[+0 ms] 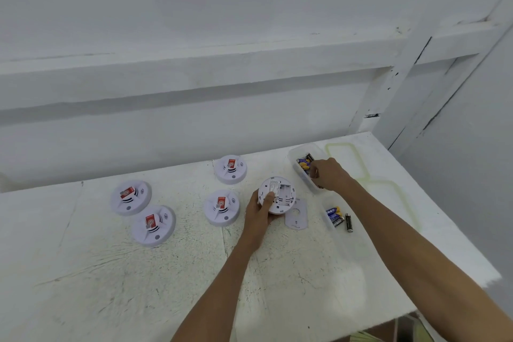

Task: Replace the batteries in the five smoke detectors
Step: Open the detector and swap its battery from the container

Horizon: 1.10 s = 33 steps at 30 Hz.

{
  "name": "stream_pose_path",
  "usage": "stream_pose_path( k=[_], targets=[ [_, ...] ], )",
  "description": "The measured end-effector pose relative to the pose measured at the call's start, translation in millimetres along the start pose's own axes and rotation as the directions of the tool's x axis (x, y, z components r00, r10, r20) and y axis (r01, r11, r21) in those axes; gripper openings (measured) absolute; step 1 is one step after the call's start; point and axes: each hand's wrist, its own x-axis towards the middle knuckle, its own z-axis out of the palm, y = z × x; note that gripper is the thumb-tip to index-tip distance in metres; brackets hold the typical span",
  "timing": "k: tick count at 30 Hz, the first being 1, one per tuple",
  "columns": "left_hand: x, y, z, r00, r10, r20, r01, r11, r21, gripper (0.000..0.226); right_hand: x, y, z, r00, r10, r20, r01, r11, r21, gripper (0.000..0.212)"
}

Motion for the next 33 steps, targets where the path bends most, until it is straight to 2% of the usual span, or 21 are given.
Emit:
stream_pose_path(
  k=[4,9,14,17,20,22,24,29,33],
  targets=[
    [1,-1,0,1.0,0.004,0.0,-0.004,1.0,0.004,0.039,-6,6,4,0.989,0.1,-0.113,-0.072,0.972,0.226,0.003],
    [1,0,1,1.0,0.007,0.001,-0.007,1.0,-0.009,0.038,-11,3,4,0.947,0.127,-0.294,-0.022,0.941,0.338,0.015],
    [1,-2,1,1.0,0.021,0.003,-0.022,1.0,0.003,0.04,-14,-13,-4,0.957,0.077,-0.28,0.024,0.94,0.339,0.016],
    [0,-2,1,0.999,0.034,0.006,-0.034,0.999,0.004,0.039,-22,-27,-6,0.958,0.112,-0.265,0.021,0.891,0.454,0.022],
    [-1,0,2,0.999,0.042,0.008,-0.043,0.999,0.005,0.038,-34,-45,-9,0.972,0.026,-0.235,0.111,0.827,0.552,0.021],
    [-1,0,3,0.999,0.044,0.009,-0.044,0.999,0.001,0.037,-43,-59,-5,0.978,-0.078,-0.196,0.17,0.841,0.514,0.022],
    [-1,1,3,0.999,0.049,0.004,-0.049,0.999,-0.005,0.036,-48,-68,4,0.968,-0.151,-0.201,0.22,0.897,0.382,0.024],
    [1,-1,3,0.999,0.052,0.002,-0.052,0.999,-0.011,0.038,-56,-76,22,0.977,-0.117,-0.179,0.177,0.913,0.368,0.037],
    [2,-2,2,0.998,0.055,-0.011,-0.055,0.998,0.005,0.038,-60,-80,27,0.966,-0.111,-0.234,0.188,0.922,0.338,0.035]
  ],
)
